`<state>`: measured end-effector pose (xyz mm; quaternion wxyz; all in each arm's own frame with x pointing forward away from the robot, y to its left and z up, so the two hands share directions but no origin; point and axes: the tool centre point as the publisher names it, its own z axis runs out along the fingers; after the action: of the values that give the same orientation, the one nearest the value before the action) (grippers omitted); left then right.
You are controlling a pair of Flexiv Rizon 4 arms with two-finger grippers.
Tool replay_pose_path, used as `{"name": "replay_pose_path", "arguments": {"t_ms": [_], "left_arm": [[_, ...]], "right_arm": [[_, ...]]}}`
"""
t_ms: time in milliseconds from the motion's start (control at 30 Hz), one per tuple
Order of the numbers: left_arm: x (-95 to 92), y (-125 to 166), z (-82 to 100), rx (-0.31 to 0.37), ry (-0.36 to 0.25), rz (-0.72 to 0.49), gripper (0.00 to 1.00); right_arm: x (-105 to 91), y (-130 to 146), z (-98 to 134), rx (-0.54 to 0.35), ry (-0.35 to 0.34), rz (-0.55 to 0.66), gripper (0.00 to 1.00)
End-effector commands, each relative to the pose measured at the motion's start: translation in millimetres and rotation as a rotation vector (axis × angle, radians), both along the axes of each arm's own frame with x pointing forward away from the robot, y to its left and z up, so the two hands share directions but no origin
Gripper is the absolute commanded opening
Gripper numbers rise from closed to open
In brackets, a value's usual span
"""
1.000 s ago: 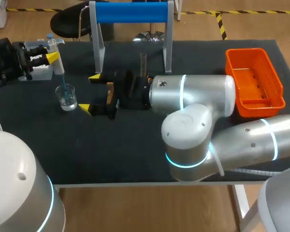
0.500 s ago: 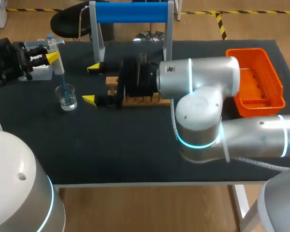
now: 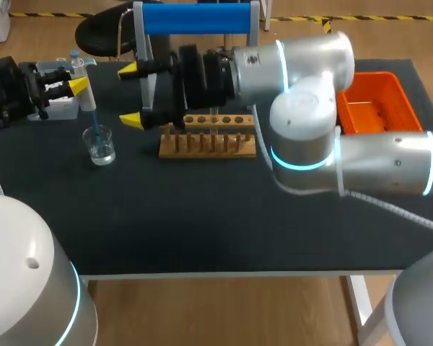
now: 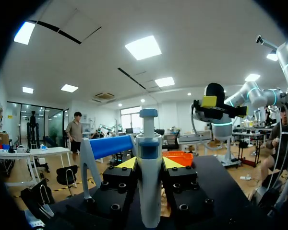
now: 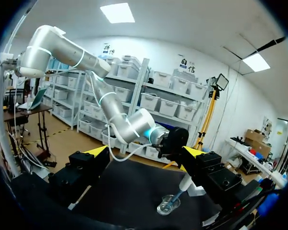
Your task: Invert the test tube, pick up the pipette, mount the tip to pipette, aspirate from beaker and dispense into the tube, eject the tip, return the pipette, and cap with the stopper.
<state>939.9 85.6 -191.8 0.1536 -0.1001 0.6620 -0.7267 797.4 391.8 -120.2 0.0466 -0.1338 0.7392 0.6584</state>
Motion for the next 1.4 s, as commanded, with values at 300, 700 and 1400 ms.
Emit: {"name": "replay_pose_path", "arguments": {"t_ms": [300,700,1400], "left_arm": [[0.9,2,-1.0,-0.002,-0.003,-0.005,0.00],[0.9,2,-1.0,-0.002,-0.003,-0.005,0.00],[0.9,2,-1.0,-0.002,-0.003,-0.005,0.00]], "right_arm": [[25.5,23,24,-0.125,0.077,0.501,1.00],[42.5,51,26,-0.109,0.097,0.521,0.00],[78.0,90,19,-0.038,0.182,0.381,0.00]]}}
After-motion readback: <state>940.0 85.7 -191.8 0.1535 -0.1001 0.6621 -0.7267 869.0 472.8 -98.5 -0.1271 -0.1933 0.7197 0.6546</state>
